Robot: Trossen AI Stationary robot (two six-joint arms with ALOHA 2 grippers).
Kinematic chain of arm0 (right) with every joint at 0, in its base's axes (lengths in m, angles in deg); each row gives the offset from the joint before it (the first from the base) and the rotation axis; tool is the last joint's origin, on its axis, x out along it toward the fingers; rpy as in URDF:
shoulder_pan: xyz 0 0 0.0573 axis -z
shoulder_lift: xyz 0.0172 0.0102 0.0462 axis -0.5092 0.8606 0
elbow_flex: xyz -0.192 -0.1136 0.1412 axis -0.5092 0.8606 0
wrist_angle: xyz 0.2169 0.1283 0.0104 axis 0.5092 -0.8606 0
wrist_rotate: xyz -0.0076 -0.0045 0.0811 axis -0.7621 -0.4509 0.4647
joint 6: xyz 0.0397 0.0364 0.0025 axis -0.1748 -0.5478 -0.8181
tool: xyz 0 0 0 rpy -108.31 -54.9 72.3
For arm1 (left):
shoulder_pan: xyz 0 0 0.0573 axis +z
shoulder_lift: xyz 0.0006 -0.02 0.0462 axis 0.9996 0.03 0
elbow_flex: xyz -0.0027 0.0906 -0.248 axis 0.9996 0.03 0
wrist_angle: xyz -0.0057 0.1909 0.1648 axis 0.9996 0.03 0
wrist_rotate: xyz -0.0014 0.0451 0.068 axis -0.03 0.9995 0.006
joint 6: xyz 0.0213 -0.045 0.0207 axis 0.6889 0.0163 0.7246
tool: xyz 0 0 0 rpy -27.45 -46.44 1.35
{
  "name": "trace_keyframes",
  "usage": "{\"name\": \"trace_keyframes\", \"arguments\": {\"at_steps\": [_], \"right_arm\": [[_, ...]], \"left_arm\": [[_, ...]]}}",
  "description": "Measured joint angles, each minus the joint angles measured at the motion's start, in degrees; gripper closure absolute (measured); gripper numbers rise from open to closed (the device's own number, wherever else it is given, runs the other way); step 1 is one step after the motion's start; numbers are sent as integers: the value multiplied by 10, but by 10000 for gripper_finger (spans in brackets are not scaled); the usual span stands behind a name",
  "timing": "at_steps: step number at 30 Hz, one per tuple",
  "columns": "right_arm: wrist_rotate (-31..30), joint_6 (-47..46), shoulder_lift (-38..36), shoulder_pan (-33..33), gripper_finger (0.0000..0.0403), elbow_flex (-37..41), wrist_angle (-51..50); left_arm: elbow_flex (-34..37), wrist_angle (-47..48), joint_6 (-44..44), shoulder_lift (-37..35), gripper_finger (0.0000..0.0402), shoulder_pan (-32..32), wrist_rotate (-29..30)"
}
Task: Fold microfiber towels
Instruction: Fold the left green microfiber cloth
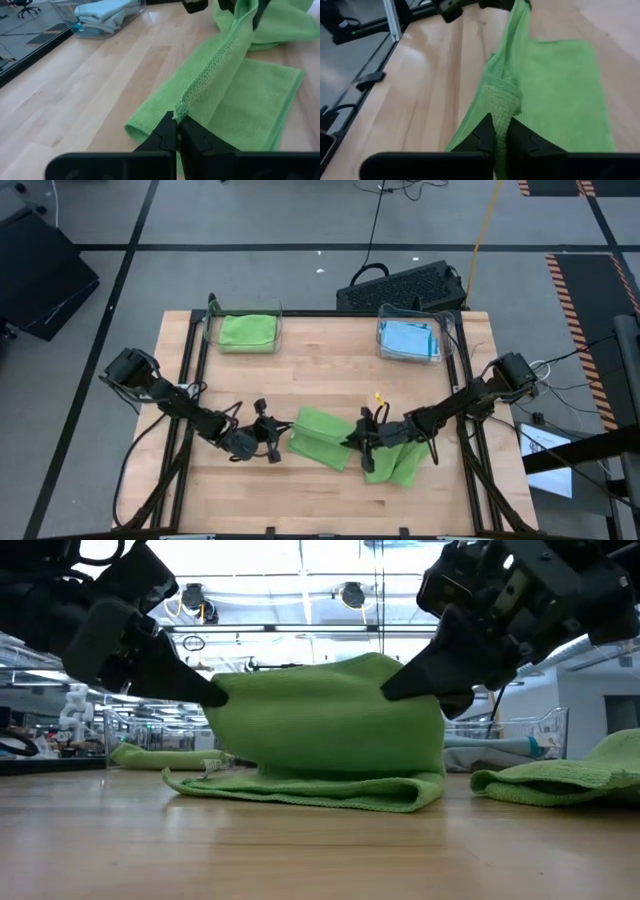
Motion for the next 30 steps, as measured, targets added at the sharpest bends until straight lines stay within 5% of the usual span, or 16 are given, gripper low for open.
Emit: {"name": "trace_keyframes", "arguments": {"at_steps": [5,14,22,25,30], "right_arm": [[32,-1,0,0,347,0,-3],[55,-3,0,0,262,0,-9],[180,1,0,1,243,0,-19],[164,4,0,2,245,0,-13],[23,-31,0,4,247,0,18]], "left_arm": [[1,0,-18,0,375,1,-9],[1,16,-50,0,269,1,-45],[1,40,-76,-20,200,-8,-102],[1,66,-78,-55,194,-16,-103],[1,111,-92,-117,193,-21,-73]]}}
